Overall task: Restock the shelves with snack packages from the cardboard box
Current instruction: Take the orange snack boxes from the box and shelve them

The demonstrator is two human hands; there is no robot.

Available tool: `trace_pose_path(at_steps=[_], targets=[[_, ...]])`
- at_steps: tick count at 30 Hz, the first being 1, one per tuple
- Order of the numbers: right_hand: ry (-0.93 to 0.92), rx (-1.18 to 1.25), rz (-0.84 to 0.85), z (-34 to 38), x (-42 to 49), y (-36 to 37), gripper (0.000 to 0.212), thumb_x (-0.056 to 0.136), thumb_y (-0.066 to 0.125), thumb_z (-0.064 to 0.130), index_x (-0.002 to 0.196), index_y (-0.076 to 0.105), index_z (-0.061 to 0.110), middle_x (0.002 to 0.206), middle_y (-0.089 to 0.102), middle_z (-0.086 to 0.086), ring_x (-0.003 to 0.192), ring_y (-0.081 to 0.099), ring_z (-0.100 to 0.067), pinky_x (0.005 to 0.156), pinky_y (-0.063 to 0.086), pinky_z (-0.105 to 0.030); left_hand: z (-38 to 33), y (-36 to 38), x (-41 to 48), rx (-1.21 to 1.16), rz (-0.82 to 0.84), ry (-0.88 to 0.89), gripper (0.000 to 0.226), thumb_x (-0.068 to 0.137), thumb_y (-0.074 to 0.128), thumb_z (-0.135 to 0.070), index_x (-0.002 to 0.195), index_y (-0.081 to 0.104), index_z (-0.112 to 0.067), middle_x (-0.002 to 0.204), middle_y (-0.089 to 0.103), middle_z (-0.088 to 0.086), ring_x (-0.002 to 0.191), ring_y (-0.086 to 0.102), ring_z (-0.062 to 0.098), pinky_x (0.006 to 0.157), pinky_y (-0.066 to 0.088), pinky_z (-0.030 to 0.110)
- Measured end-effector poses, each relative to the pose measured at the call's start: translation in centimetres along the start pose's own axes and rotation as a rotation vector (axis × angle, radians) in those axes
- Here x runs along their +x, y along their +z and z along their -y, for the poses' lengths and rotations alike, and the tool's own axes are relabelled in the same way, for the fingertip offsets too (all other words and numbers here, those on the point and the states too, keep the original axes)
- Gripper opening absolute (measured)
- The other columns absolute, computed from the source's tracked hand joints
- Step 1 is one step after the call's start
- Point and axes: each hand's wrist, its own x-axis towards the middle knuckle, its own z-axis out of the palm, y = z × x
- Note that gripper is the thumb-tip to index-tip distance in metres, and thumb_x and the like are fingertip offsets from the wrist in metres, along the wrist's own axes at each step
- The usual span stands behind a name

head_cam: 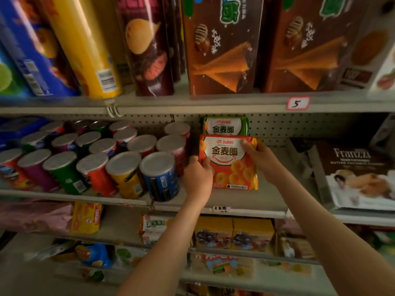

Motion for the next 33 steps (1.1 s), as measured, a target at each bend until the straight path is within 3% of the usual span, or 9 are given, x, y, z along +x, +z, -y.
trace_pose_path(at_steps=[3,7,10,13,20,24,28,31,33], targets=[[-0.008,0.018,-0.022,-1.3,1.5,-0.6,0.049,0.073,0.071,0.051,0.112,0.063,0.022,0.106,0.071,-0.003,0.092,0.07,-0.02,0.086,0.056,-0.044,0.1,0.8,0.6,-0.04,0.011,-0.006,0.027,0.097,0.046,-0.034,0.105,0.057,-0.011,0.099,0.067,0.007,0.091,0.065,0.026,0.07,0.051,0.035],[-0.058,0.039,0.052,-1.6,2.2,-1.1,0.052,0.075,0.076,0.016,0.122,0.054,0.018,0.112,0.068,-0.006,0.097,0.068,-0.023,0.084,0.056,-0.041,-0.3,1.1,1.7,-0.153,-0.009,0.007,0.021,0.097,0.048,-0.03,0.103,0.056,-0.012,0.094,0.066,0.003,0.085,0.064,0.022,0.066,0.051,0.033],[-0.137,-0.003,0.094,-1.6,2.5,-1.2,0.059,0.078,0.072,0.005,0.13,0.046,0.018,0.115,0.066,-0.004,0.1,0.066,-0.019,0.079,0.057,-0.035,-0.7,1.3,2.5,-0.193,-0.012,0.017,0.018,0.097,0.048,-0.028,0.104,0.053,-0.012,0.093,0.063,0.002,0.083,0.062,0.019,0.061,0.043,0.027],[-0.182,-0.06,0.07,-1.5,2.7,-0.8,0.058,0.083,0.066,0.004,0.132,0.043,0.022,0.112,0.063,0.003,0.101,0.063,-0.015,0.074,0.055,-0.029,-0.7,1.6,3.4,-0.231,0.007,-0.016,0.017,0.097,0.05,-0.025,0.104,0.052,-0.01,0.093,0.059,0.0,0.082,0.056,0.013,0.058,0.037,0.02],[-0.17,-0.174,0.0,-1.5,3.4,-0.3,0.06,0.089,0.056,0.005,0.139,0.033,0.03,0.121,0.06,-0.002,0.11,0.059,-0.026,0.089,0.052,-0.053,-0.6,1.9,5.7,-0.323,0.102,-0.089,0.015,0.093,0.058,-0.022,0.095,0.051,-0.009,0.092,0.059,0.003,0.086,0.056,0.017,0.067,0.038,0.026],[-0.183,-0.175,-0.047,-1.7,3.2,0.2,0.053,0.089,0.056,0.005,0.134,0.037,0.025,0.12,0.06,-0.003,0.109,0.06,-0.027,0.087,0.053,-0.051,-0.5,1.9,5.8,-0.321,0.12,-0.083,0.016,0.094,0.056,-0.022,0.099,0.05,-0.009,0.096,0.059,0.004,0.087,0.057,0.018,0.064,0.04,0.024],[-0.175,-0.169,-0.183,-2.2,2.6,0.5,0.054,0.087,0.062,0.011,0.134,0.037,0.011,0.121,0.055,-0.004,0.115,0.055,-0.028,0.089,0.052,-0.044,-0.7,2.2,5.4,-0.274,0.121,-0.091,0.027,0.096,0.051,-0.024,0.115,0.046,-0.007,0.113,0.063,0.013,0.098,0.063,0.028,0.076,0.051,0.035],[-0.239,-0.366,-0.343,-3.1,1.5,0.7,0.072,0.082,0.068,0.02,0.141,0.03,0.005,0.134,0.045,-0.015,0.126,0.042,-0.03,0.099,0.044,-0.048,-1.0,1.9,4.1,-0.198,0.032,0.003,0.035,0.095,0.05,-0.021,0.126,0.042,-0.007,0.119,0.059,0.012,0.105,0.062,0.028,0.078,0.053,0.034],[-0.374,-0.464,-0.419,-3.4,0.0,1.4,0.063,0.083,0.068,0.017,0.134,0.036,-0.001,0.128,0.047,-0.018,0.121,0.041,-0.032,0.098,0.042,-0.047,-1.2,1.4,2.7,-0.157,-0.034,0.161,0.03,0.094,0.052,-0.016,0.122,0.046,-0.008,0.117,0.058,0.008,0.106,0.061,0.022,0.074,0.049,0.022]])
